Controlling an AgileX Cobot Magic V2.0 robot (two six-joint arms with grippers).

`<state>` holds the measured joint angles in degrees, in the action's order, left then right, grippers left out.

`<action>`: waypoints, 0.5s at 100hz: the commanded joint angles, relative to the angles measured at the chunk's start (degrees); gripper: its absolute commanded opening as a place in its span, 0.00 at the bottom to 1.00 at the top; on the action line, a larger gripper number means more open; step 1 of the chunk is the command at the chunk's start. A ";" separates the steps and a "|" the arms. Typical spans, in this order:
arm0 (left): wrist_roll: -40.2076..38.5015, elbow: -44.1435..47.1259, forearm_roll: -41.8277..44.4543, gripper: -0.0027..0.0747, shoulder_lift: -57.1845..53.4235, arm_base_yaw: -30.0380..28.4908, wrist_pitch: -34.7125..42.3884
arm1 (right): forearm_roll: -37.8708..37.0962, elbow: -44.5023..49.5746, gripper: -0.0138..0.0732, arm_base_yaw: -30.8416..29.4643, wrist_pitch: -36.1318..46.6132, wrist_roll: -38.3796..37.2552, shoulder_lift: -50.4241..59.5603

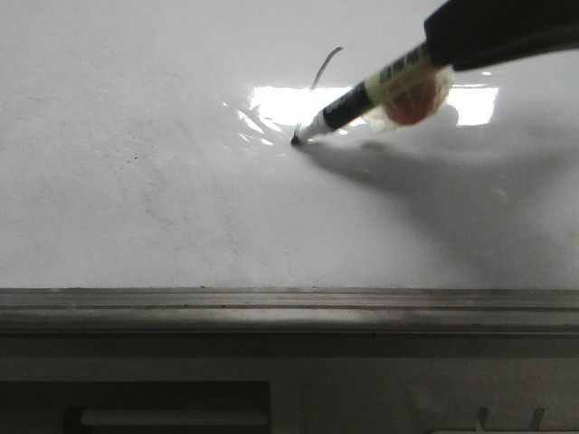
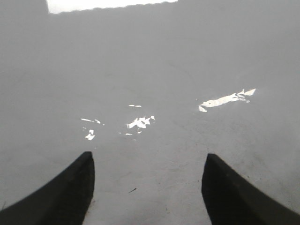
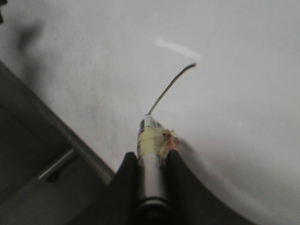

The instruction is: Write number 6 on whiteboard

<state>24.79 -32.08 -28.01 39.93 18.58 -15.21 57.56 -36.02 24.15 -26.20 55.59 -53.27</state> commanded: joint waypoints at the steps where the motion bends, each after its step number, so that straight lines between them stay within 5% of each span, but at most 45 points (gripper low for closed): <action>1: -0.35 -1.62 -1.07 0.60 -0.25 -0.29 4.27 | -5.38 -1.48 0.11 -0.06 -0.36 -4.14 0.40; 15: -0.35 -1.62 -1.07 0.60 -0.25 -0.29 4.27 | -17.95 -1.48 0.11 -1.54 0.93 -15.58 2.63; 50: -0.35 -1.62 -1.07 0.60 -0.25 -0.29 4.29 | -12.39 -2.38 0.11 -0.44 7.69 -13.10 3.73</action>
<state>24.79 -32.08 -28.01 39.88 18.58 -15.18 43.16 -36.02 23.02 -24.95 40.54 -48.40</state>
